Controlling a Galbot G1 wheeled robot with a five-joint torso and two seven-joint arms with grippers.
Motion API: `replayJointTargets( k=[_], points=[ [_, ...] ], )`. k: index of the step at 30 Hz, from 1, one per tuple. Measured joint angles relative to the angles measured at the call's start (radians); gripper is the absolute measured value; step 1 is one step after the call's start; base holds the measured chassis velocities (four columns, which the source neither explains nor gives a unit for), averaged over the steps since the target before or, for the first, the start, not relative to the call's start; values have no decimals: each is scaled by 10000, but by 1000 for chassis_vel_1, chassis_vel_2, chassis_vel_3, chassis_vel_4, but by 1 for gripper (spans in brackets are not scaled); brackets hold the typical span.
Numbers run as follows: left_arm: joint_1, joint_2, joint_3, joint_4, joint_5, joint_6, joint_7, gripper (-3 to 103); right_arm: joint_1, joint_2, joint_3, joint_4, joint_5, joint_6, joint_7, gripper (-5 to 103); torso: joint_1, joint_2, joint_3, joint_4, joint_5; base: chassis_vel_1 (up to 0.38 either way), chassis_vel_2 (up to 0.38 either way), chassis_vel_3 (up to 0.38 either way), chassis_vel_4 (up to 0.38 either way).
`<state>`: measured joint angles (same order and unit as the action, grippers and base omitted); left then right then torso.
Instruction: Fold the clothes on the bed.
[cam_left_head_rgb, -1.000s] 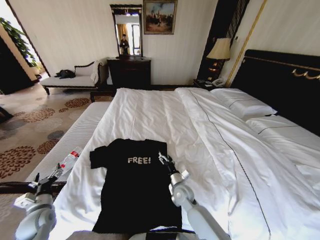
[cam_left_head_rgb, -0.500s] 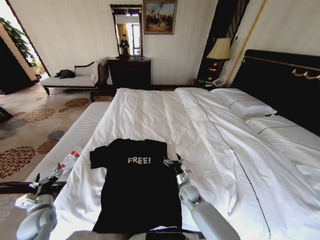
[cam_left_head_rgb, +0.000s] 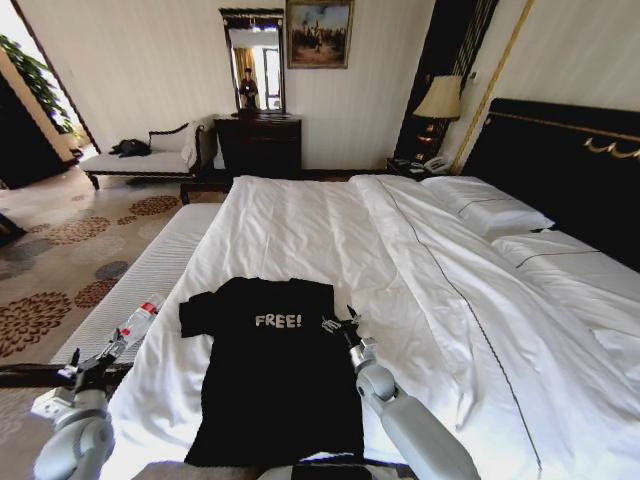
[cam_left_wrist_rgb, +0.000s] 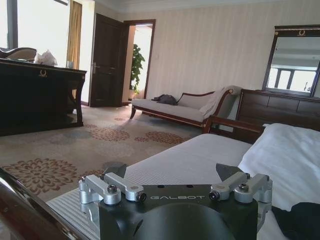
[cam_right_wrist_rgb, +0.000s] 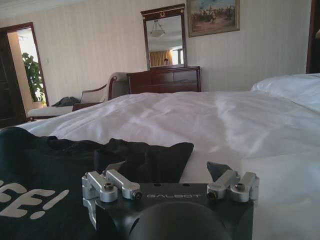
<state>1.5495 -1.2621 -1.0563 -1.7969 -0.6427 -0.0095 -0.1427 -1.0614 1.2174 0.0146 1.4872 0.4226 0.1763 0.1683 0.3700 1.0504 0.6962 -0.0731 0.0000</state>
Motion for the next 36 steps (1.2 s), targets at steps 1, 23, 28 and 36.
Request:
replayJointTargets(
  k=[1, 23, 28, 36],
  points=[
    [-11, 0, 3, 22, 9, -1, 0, 100, 4, 7, -7, -4, 29, 19, -18, 87, 0, 0, 0, 0, 0, 0, 0, 0, 0],
    [-158, 132, 111, 273, 78, 0, -7, 100, -592, 162, -31, 344, 224, 1050, -1390, 6, -1, 1, 0, -1, 0, 0, 0, 0, 0],
    [-167, 149, 132, 287, 77, 2, -8, 100, -1109, 264, -45, 440, -29, 1396, -1817, 1, 0, 2, -2, -1, 0, 0, 0, 0, 0],
    [-141, 164, 129, 277, 60, -2, -9, 100, -1603, 413, -40, 337, -449, 1603, -1940, 1, 0, 3, -1, -1, 0, 0, 0, 0, 0]
  ],
)
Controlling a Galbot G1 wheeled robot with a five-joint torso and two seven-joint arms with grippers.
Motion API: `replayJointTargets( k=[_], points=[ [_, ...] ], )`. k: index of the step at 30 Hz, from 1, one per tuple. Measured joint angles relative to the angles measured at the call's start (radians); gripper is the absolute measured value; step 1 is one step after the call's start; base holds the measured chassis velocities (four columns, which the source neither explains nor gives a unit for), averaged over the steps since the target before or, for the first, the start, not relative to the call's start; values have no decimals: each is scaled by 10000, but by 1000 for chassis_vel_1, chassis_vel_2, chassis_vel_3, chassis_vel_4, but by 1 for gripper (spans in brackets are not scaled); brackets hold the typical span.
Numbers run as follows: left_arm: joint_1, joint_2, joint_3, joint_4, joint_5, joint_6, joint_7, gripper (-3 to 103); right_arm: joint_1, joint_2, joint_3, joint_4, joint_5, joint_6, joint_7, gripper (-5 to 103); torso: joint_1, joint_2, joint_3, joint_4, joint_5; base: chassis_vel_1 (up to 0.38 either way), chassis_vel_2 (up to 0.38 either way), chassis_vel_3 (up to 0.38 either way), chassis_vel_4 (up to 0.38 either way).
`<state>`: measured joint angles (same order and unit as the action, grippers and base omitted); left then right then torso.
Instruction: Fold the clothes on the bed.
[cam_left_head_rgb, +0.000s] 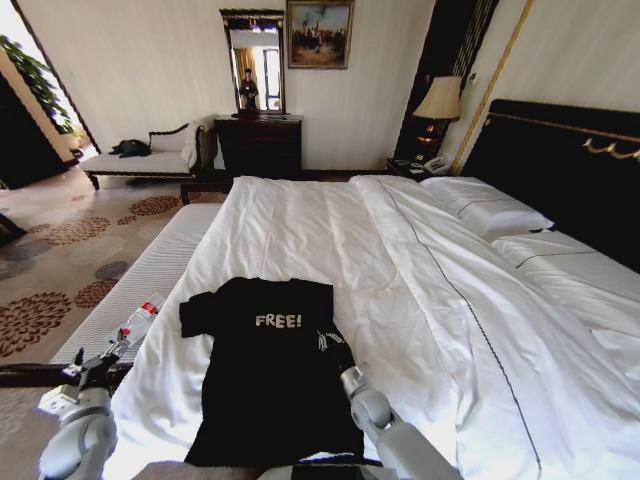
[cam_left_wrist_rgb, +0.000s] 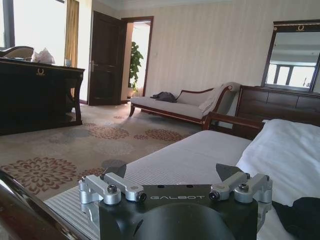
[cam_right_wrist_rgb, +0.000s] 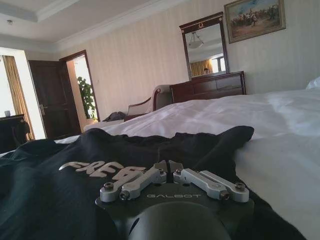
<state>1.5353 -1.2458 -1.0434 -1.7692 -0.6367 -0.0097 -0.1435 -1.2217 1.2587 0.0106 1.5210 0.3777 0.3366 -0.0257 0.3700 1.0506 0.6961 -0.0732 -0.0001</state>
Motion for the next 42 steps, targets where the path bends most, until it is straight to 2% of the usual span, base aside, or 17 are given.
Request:
replayJointTargets(
  k=[6, 10, 13, 16, 19, 21, 22, 23, 26, 27, 28, 31, 36, 40, 42],
  points=[
    [51, 51, -68, 10, -33, -65, 4, 100, -402, 113, -2, 56, -397, 177, -37, -1, -1, 0, 0, 0, 0, 0, 0, 0, 0],
    [44, 91, -68, 4, -40, -69, 7, 100, -523, 165, 48, 95, -560, 340, -64, 20, 0, -1, 1, 0, 0, 0, 0, 0, 0],
    [43, 89, -45, -14, -40, -69, 10, 100, -526, 167, 86, 214, -519, 390, -82, 26, 0, -1, 1, 0, 0, 0, 0, 0, 0],
    [52, 51, -24, -25, -29, -69, 12, 100, -480, 171, 152, 457, -88, 554, -338, 42, 0, -1, 1, 0, 0, 0, 0, 0, 0],
    [62, 31, -23, -32, -20, -71, 12, 100, -418, 165, 189, 735, 308, 672, -579, 47, 0, -1, 1, 0, 0, 0, 0, 0, 0],
    [74, 26, -23, -42, -6, -78, 14, 100, -277, 110, 173, 1067, 790, 690, -739, 58, 0, -3, 2, 0, 0, 0, 0, 0, 0],
    [74, 26, -23, -42, -6, -78, 14, 100, -277, 110, 173, 1067, 790, 690, -739, 58, 0, -3, 2, 0, 0, 0, 0, 0, 0],
    [76, 23, -26, -44, -2, -80, 14, 100, -154, 73, 134, 1163, 942, 615, -712, 64, -1, -2, 1, 0, 0, 0, 0, 0, 0],
    [77, -23, -34, -64, 34, -85, 16, 100, 494, -11, -93, 995, 843, 212, -222, 80, 0, -3, 1, 2, 0, 0, 0, 0, 0],
    [77, -23, -34, -64, 34, -85, 16, 100, 494, -11, -93, 995, 843, 212, -222, 80, 0, -3, 1, 2, 0, 0, 0, 0, 0],
    [80, -35, -35, -64, 47, -86, 15, 100, 654, -25, -217, 910, 761, 90, 37, 80, 0, -3, 1, 0, 1, 0, 0, 0, 0],
    [99, -57, -53, -62, 88, -102, 16, 100, 1263, -24, -944, 533, 711, -375, 972, 95, 0, -3, 2, 0, 1, 0, 0, 0, 0],
    [122, -39, -134, -10, 95, -110, 16, 100, 1955, 182, -1644, -244, 380, -683, 1429, 100, 0, -3, 2, 2, 1, 0, 0, 0, 0],
    [112, 7, -232, 69, 86, -112, 14, 100, 2497, 275, -2270, -525, 36, -1737, 2682, 100, 0, -3, 2, 1, 0, 0, 0, 0, 0],
    [110, 7, -238, 87, 84, -111, 13, 100, 2573, 275, -2345, -475, 1, -1940, 2909, 100, 0, -3, 2, 0, 0, 0, 0, 0, 0]
  ],
)
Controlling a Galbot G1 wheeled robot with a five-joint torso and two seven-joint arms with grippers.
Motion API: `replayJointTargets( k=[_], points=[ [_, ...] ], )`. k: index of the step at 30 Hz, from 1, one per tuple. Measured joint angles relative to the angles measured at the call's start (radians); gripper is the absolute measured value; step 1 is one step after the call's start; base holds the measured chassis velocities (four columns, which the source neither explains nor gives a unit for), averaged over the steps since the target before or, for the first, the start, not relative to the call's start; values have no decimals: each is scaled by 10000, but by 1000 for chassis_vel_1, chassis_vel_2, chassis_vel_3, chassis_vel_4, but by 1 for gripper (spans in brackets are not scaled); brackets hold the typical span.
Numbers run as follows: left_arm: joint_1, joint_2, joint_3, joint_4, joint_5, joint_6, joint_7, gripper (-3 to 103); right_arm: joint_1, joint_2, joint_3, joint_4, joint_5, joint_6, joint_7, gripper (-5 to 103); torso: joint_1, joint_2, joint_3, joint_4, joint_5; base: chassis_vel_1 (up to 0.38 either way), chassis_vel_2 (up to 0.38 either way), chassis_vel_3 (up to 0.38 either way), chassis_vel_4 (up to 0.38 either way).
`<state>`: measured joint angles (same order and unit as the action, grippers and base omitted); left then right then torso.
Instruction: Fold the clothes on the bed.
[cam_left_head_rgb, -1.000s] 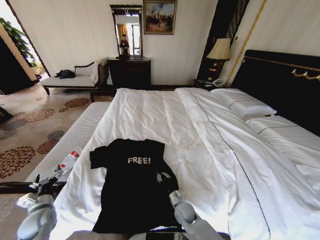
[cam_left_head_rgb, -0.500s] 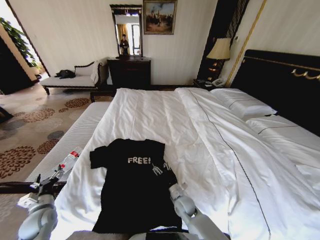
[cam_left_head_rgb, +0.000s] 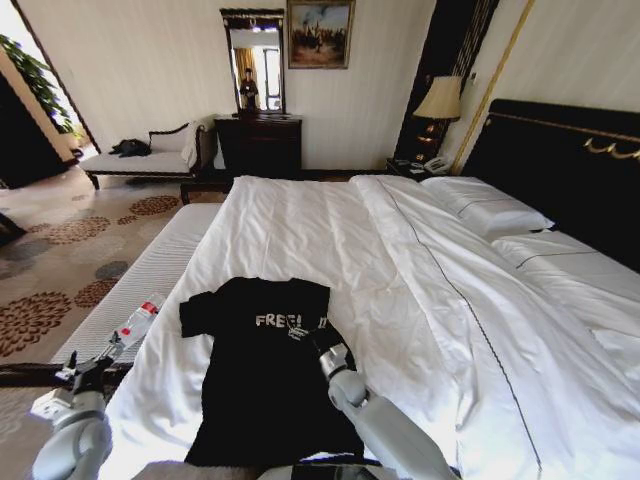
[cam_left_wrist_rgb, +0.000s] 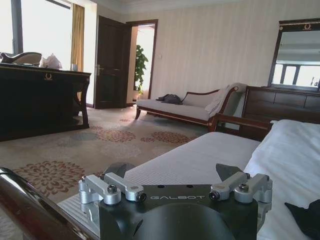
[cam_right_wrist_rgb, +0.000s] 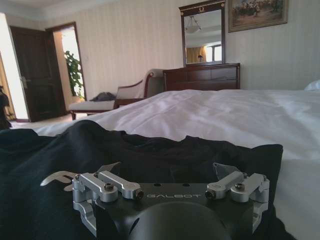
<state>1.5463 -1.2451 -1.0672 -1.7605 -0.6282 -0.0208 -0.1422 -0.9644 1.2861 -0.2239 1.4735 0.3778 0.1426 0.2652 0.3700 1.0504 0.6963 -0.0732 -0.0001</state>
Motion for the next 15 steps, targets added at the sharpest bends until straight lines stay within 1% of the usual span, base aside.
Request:
replayJointTargets(
  k=[3, 4, 6, 7, 9, 10, 12, 15],
  points=[
    [-27, -40, 3, 92, 12, -10, -2, 100, 293, 43, -176, 135, -351, -675, 755, 100, 0, 0, -1, 1, 0, 0, 0, 0, 0],
    [-27, -40, 3, 92, 12, -10, -2, 100, 293, 43, -176, 135, -351, -675, 755, 100, 0, 0, -1, 1, 0, 0, 0, 0, 0],
    [-44, -75, 36, 125, 39, -21, -3, 100, 450, 72, -303, 147, -572, -1078, 1205, 100, 0, 0, 0, 1, 0, 0, 0, 0, 0],
    [-58, -94, 54, 137, 49, -23, -3, 100, 525, 83, -376, 143, -747, -1322, 1449, 100, 0, 0, 0, 0, -1, 0, 0, 0, 0],
    [-97, -117, 82, 167, 63, -26, -4, 100, 674, 99, -611, 109, -1195, -2069, 2116, 100, 0, 0, 0, 0, 0, 0, 0, 0, 0],
    [-97, -117, 82, 167, 63, -26, -4, 100, 674, 99, -611, 109, -1195, -2069, 2116, 100, 0, 0, 0, 0, 0, 0, 0, 0, 0],
    [-113, -116, 86, 209, 71, -30, -4, 100, 744, 127, -807, 50, -1314, -2388, 2411, 100, 0, 0, 0, 0, 0, 0, 0, 0, 0],
    [-115, -100, 81, 264, 74, -36, -5, 100, 798, 212, -944, -87, -1590, -2434, 2522, 100, 0, 0, 0, 0, 0, 0, 0, 0, 0]
  ],
)
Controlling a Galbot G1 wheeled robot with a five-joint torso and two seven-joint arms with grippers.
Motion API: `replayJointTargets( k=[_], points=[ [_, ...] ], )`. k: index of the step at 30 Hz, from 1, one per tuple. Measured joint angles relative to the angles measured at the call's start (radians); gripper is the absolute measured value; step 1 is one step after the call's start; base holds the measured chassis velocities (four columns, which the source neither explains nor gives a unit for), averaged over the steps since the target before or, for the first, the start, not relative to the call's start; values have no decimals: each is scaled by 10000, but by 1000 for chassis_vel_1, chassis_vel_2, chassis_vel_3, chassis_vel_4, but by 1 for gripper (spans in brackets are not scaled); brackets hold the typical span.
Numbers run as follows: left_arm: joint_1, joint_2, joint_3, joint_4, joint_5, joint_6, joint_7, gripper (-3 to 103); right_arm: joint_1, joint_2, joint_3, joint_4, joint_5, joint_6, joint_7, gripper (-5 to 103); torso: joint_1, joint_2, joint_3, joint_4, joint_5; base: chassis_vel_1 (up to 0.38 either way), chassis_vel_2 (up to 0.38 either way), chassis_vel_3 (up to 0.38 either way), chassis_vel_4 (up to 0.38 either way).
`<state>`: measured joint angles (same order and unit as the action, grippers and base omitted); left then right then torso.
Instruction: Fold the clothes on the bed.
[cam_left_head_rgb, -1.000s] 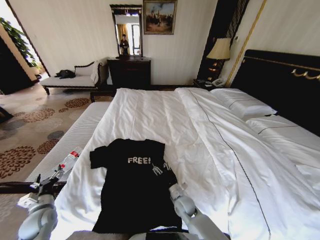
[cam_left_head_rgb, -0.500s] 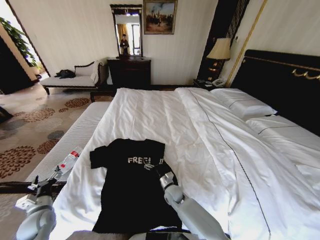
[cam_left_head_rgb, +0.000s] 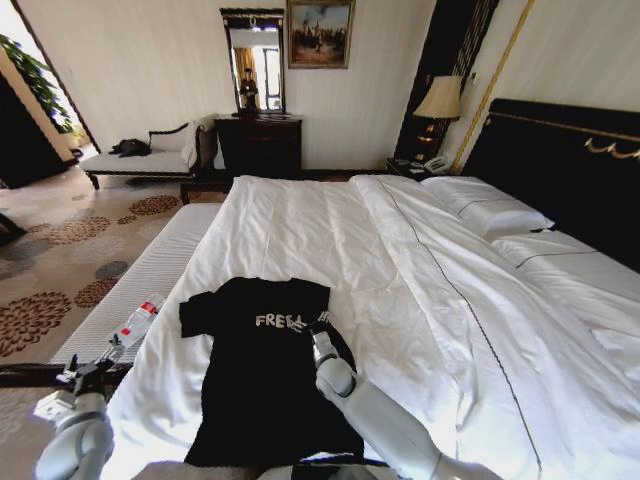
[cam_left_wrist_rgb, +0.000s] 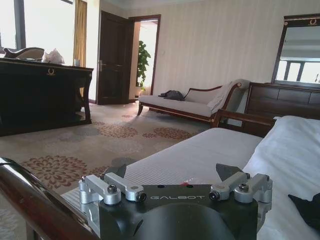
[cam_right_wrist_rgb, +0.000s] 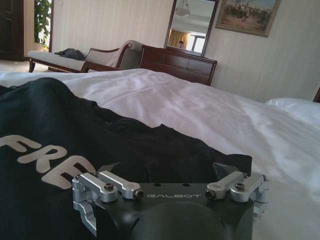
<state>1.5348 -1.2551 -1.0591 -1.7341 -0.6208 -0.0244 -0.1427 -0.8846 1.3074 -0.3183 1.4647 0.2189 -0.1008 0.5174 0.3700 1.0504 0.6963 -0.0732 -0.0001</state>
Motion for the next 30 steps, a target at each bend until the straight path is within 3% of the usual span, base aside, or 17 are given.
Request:
replayJointTargets(
  k=[12, 14, 18, 19, 22, 25, 29, 30],
  points=[
    [-11, 16, -10, 64, 0, -37, -2, 100, 187, 221, -240, -426, -411, -164, 420, 100, 0, 0, 0, 0, 0, 0, 0, 0, 0],
    [-10, 21, -3, 82, -2, -49, -2, 100, 186, 206, -218, -508, -594, -147, 401, 96, 0, 0, 0, 0, 0, 0, 0, 0, 0],
    [-11, 39, 6, 100, -4, -62, -2, 100, 165, 173, -212, -523, -735, -115, 385, 86, 0, 0, 0, 0, 1, 0, 0, 0, 0],
    [-12, 55, 16, 104, -6, -67, -2, 100, 153, 173, -212, -530, -768, -103, 376, 75, 0, 0, -1, 0, 1, 0, 0, 0, 0],
    [-13, 61, 25, 102, -8, -67, -2, 100, 156, 197, -213, -551, -776, -95, 367, 70, 0, 0, -1, 0, 0, 0, 0, 0, 0],
    [-6, 74, 23, 57, -13, -68, -2, 100, 202, 234, -233, -600, -778, -75, 355, 54, 0, 0, -2, 0, 1, 0, 0, 0, 0],
    [15, 113, -6, 49, -33, -70, -2, 100, 261, 262, -244, -700, -795, -49, 345, 48, 0, 0, -1, 0, 1, 0, 0, 0, 0],
    [22, 138, -23, 56, -49, -80, -2, 100, 285, 276, -247, -750, -799, -41, 339, 37, 0, 0, -1, 0, 1, 0, 0, 0, 0]
  ],
)
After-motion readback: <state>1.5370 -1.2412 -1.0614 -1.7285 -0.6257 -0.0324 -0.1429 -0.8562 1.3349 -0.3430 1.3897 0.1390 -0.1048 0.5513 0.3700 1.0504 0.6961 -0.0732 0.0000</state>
